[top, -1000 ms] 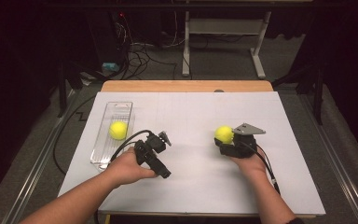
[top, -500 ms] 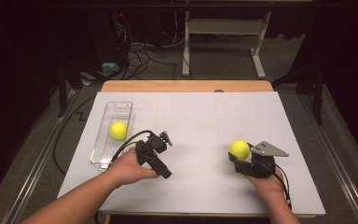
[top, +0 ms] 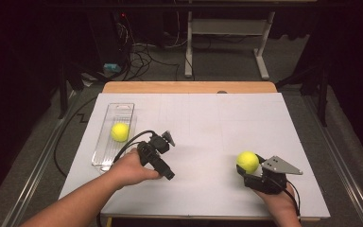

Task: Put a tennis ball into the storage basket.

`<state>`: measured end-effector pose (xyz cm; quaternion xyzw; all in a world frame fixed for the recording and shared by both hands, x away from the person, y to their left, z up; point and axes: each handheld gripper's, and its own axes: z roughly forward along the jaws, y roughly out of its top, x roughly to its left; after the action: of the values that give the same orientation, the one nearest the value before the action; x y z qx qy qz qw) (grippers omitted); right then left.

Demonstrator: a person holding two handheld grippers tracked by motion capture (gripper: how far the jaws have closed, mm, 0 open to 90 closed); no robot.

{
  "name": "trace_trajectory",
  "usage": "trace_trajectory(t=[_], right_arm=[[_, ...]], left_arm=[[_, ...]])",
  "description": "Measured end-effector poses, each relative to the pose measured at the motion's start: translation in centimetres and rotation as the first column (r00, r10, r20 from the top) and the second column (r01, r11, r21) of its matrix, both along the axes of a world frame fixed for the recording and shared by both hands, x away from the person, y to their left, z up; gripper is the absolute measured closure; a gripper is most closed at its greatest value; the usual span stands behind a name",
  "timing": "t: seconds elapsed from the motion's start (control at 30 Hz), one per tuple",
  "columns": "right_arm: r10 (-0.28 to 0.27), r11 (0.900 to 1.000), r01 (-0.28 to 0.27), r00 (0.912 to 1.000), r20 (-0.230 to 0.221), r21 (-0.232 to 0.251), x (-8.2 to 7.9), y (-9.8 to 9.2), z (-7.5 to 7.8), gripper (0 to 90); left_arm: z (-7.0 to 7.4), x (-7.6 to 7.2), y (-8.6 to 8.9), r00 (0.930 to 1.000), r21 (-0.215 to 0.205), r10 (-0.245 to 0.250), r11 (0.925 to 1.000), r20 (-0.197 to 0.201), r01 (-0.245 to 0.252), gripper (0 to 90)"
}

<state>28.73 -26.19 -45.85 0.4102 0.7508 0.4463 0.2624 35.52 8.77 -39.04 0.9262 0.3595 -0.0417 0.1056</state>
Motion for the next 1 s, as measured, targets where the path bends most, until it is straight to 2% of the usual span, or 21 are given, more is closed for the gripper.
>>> trace_trajectory(t=[0.2,0.53,1.0], right_arm=[[0.031,0.999,-0.031,0.9995,0.0,0.024,0.2,1.3,0.1,26.8],[0.086,0.996,-0.086,0.9963,-0.001,0.029,0.2,3.8,0.0,26.8],[0.168,0.985,-0.168,0.9857,-0.001,0.024,-0.2,7.1,-0.5,26.8]], left_arm=[[0.6,0.0,0.0,1.0,-0.008,0.004,1.0,0.006,-0.004,0.2],[1.0,0.0,0.3,0.9999,-0.02,0.011,0.9997,0.007,-0.011,0.6],[1.9,-0.1,0.2,0.9999,-0.031,0.008,0.9995,0.013,-0.008,0.6]])
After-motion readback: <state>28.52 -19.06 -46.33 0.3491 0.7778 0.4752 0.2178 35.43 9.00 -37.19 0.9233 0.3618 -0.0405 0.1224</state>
